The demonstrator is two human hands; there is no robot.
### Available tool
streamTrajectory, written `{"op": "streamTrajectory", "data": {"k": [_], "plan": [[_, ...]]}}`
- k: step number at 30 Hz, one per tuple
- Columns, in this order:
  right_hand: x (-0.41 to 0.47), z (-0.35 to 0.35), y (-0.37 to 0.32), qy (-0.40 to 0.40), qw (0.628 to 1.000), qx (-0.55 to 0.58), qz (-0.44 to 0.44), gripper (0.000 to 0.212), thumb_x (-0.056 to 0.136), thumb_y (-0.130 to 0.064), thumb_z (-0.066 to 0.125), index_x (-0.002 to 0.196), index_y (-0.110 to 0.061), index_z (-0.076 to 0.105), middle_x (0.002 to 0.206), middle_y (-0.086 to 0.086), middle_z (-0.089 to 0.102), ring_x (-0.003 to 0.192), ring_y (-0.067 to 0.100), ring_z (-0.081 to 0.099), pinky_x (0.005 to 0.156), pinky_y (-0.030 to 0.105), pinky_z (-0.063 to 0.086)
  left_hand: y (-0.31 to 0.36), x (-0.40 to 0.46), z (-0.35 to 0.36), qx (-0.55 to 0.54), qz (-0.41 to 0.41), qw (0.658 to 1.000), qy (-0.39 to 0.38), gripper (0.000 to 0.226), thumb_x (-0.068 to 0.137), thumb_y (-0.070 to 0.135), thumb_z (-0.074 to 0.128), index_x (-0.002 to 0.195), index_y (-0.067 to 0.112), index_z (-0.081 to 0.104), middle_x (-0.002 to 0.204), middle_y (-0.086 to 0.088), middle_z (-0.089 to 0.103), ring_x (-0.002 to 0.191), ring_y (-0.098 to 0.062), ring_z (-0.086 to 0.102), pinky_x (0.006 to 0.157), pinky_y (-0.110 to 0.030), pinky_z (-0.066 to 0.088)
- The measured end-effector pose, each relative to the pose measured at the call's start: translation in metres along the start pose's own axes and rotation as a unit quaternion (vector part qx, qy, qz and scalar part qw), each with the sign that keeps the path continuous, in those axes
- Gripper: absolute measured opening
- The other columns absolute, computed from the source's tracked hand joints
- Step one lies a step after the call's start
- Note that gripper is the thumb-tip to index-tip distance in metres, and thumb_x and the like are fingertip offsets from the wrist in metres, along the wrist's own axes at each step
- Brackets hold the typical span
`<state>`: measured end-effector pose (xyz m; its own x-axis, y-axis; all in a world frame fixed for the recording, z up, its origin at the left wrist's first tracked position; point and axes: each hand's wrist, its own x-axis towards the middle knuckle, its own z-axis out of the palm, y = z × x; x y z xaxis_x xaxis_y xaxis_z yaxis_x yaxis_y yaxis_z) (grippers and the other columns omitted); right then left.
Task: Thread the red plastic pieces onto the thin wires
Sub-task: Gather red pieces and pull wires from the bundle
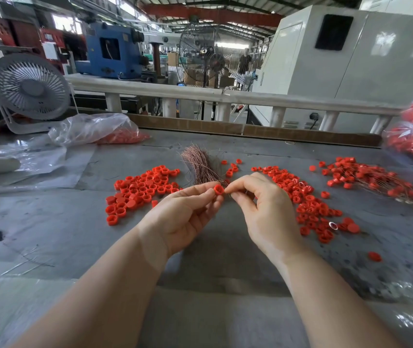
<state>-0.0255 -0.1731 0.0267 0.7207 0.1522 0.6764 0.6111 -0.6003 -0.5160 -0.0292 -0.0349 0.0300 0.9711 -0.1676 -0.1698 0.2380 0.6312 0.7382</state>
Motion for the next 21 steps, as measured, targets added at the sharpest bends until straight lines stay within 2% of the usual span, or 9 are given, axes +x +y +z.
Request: {"op": "streamTrajectory", "data": {"k": [3, 8, 21], "plan": [[0.0000, 0.0002, -0.0001, -0.002, 1.000, 0.003, -0.003, 0.014, 0.082, 0.001, 0.064, 0.079, -0.011, 0.070, 0.071, -0.018, 0.049, 0.068, 0.000, 0.047, 0.067, 0.010, 0.035, 0.0002, 0.0001, -0.0002, 0.001, 0.001, 1.000, -0.001, 0.019, 0.089, -0.006, 0.046, 0.089, 0.001, 0.063, 0.066, -0.009, 0.066, 0.052, -0.009, 0.063, 0.055, -0.015, 0.054], [0.0003, -0.0011, -0.0009, 0.011, 1.000, 0.018, -0.008, 0.014, 0.083, 0.001, 0.063, 0.078, -0.010, 0.069, 0.077, -0.005, 0.060, 0.076, 0.006, 0.054, 0.071, 0.018, 0.043, 0.0006, 0.0000, -0.0001, -0.001, 0.004, 1.000, 0.002, 0.019, 0.087, -0.006, 0.047, 0.089, 0.001, 0.064, 0.067, -0.010, 0.066, 0.052, -0.009, 0.063, 0.055, -0.016, 0.055], [0.0007, -0.0013, -0.0004, 0.021, 0.999, 0.031, -0.007, 0.014, 0.083, 0.001, 0.063, 0.078, -0.011, 0.069, 0.078, -0.003, 0.061, 0.076, 0.009, 0.056, 0.072, 0.020, 0.044, 0.0007, -0.0012, -0.0001, -0.007, 0.001, 1.000, 0.006, 0.019, 0.089, -0.007, 0.046, 0.093, -0.003, 0.064, 0.073, -0.012, 0.066, 0.054, -0.010, 0.064, 0.058, -0.017, 0.056]]}}
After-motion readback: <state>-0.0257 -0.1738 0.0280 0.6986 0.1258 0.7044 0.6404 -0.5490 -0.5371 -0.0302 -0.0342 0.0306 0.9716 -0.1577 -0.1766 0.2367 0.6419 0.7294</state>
